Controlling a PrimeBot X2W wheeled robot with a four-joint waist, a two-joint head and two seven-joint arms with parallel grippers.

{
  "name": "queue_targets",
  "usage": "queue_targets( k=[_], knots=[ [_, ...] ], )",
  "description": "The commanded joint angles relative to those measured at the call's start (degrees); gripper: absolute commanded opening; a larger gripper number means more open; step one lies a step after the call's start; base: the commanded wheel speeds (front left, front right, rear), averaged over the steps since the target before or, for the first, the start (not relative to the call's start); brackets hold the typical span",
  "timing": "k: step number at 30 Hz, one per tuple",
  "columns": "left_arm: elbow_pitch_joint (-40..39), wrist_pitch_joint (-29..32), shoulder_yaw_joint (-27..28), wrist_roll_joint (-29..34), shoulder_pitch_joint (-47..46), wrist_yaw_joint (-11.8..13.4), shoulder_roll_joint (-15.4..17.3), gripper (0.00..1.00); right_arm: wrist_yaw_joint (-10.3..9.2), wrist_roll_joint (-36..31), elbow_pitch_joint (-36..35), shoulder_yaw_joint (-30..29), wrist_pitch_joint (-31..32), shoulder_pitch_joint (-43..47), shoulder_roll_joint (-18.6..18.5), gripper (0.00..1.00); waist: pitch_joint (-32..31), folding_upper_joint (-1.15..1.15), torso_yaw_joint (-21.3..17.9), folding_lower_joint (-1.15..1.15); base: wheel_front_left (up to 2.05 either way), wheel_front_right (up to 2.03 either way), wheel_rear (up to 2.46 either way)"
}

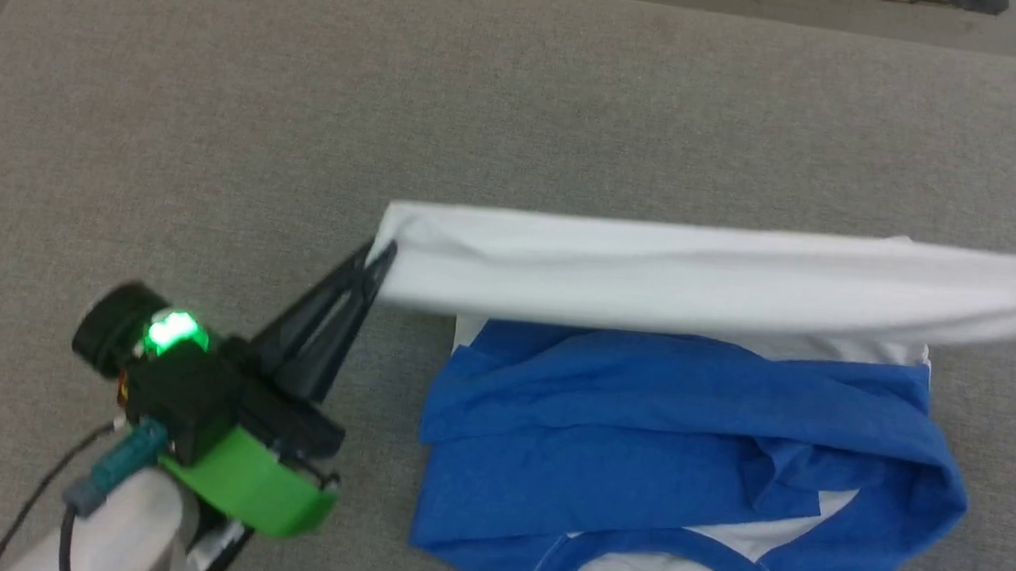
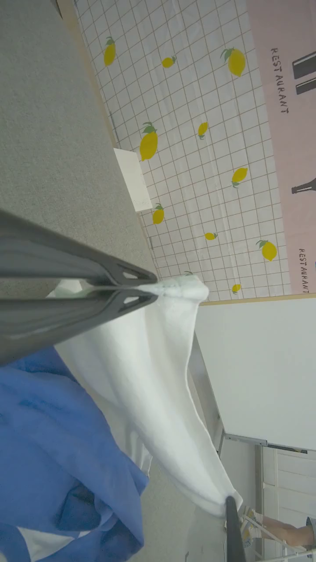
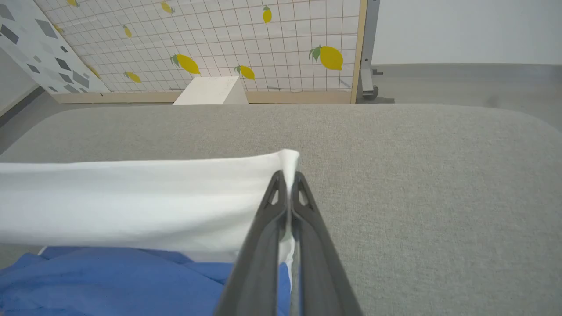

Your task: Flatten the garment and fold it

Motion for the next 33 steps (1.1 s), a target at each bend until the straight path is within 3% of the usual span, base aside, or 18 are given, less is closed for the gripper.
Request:
queue_targets(
  k=[1,8,16,23,24,27,28,29,30,31,33],
  knots=[
    [-0.9,-0.4,0.1,0.5,2.4,1.0,0.5,0.00,-0.11,0.6,-0.9,-0.4,-0.6,2.3,0.6,0.00,-0.3,0.00,-0.3,0.00,0.00,0.00,0.00],
    [-5.0,-0.5,1.3,-1.0,13.5,4.2,-0.8,0.00,-0.11,2.3,-4.1,-1.8,-1.0,12.7,3.5,0.00,-1.5,0.00,-1.5,0.00,0.00,0.00,0.00],
    [-5.9,-0.5,1.0,-3.4,24.8,3.0,-1.2,0.00,-0.11,5.1,-6.1,-2.8,0.5,21.8,4.3,0.00,-0.9,0.00,-2.0,0.00,0.00,0.00,0.00],
    [-1.8,0.5,-1.6,-4.2,28.0,1.8,-1.4,0.00,-0.11,4.1,-4.4,-1.5,1.4,27.5,3.6,0.00,-2.4,0.00,-1.5,0.00,0.00,0.00,0.00],
    [-0.7,0.7,-1.9,-4.2,27.8,1.8,-1.7,0.15,-0.11,3.8,-4.0,-0.9,1.2,27.9,3.6,0.00,-2.7,0.00,-1.5,0.00,0.00,0.00,0.00],
    [2.7,0.8,-2.7,-4.3,26.8,1.4,-2.9,0.28,-0.11,2.5,-2.6,0.6,0.8,28.5,3.5,0.00,-3.7,0.00,-1.3,0.00,0.00,0.00,0.00],
    [4.1,0.8,-2.9,-4.3,26.3,1.2,-3.4,0.40,-0.11,2.0,-2.0,0.9,0.5,28.6,3.6,0.00,-4.1,0.00,-1.3,0.00,0.00,0.00,0.00],
    [5.2,0.8,-3.1,-4.4,26.0,1.1,-3.8,0.76,-0.11,1.7,-1.5,1.2,0.2,28.5,3.7,0.14,-4.4,0.00,-1.3,0.00,0.00,0.00,0.00],
    [6.4,0.7,-3.1,-4.5,25.6,1.1,-4.5,1.00,-0.11,1.2,-1.0,1.6,0.0,28.5,3.8,0.38,-4.9,0.00,-1.3,0.00,0.00,0.00,0.00],
    [7.2,0.6,-3.0,-4.7,25.3,1.1,-5.1,1.00,-0.11,0.9,-0.6,1.8,-0.3,28.4,4.0,0.98,-5.1,0.00,-1.3,0.00,0.00,0.00,0.00],
    [8.5,0.3,-2.5,-5.4,25.1,1.1,-6.3,1.00,-0.11,0.5,0.0,2.1,-0.7,28.1,4.4,1.00,-5.8,0.00,-1.3,0.00,0.00,0.00,0.00]
  ],
)
